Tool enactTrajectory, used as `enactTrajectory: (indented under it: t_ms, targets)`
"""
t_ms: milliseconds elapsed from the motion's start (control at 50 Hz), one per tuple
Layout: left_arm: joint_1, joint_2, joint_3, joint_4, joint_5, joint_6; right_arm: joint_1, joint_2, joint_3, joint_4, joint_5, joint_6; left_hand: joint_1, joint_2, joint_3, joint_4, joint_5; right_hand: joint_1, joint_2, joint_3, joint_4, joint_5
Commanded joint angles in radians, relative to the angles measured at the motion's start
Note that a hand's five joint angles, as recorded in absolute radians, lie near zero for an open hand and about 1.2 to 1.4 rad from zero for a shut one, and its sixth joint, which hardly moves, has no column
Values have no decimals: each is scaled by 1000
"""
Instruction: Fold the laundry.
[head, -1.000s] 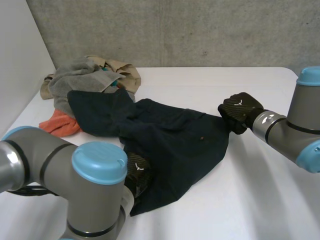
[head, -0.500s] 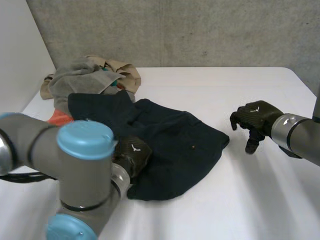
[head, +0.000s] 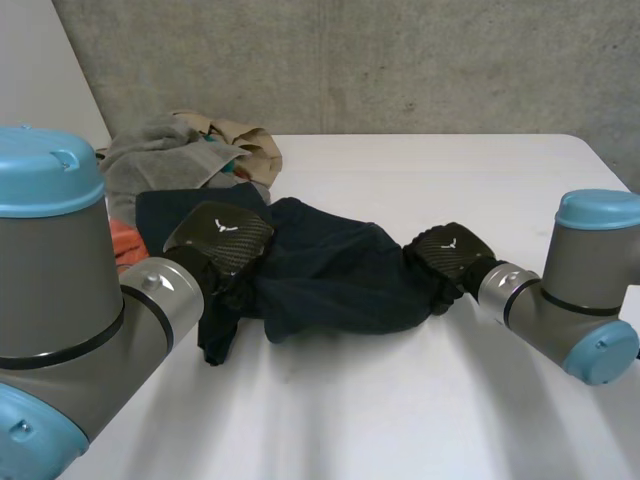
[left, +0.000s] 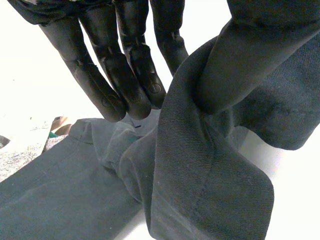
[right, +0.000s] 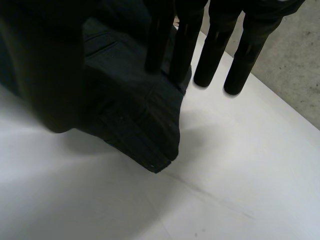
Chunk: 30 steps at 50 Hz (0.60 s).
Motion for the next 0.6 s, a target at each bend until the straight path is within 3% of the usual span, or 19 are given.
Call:
enactTrajectory:
  t_ms: [20, 180, 320, 500, 600]
  targets:
    - [3, -9, 34, -5, 0, -17, 7, 17, -14, -20, 2, 24, 244, 203, 216, 204, 232, 786, 788, 791, 790, 788]
    - [3, 19, 95, -49, 0, -62, -39, -163, -17, 66, 8, 99, 244, 203, 216, 204, 232, 786, 788, 791, 790, 788]
    - [8, 147, 224, -117, 3, -119, -131, -432, -155, 323, -4, 124, 244, 203, 216, 204, 232, 786, 788, 791, 790, 788]
    - [38, 278, 483, -164, 21, -255, -131, -491, -430, 389, 5, 289, 244, 203, 216, 204, 232, 786, 788, 791, 790, 788]
    - [61, 275, 629, -199, 38, -283, -122, -466, -551, 380, 82, 369, 244, 203, 216, 204, 232, 786, 788, 791, 790, 788]
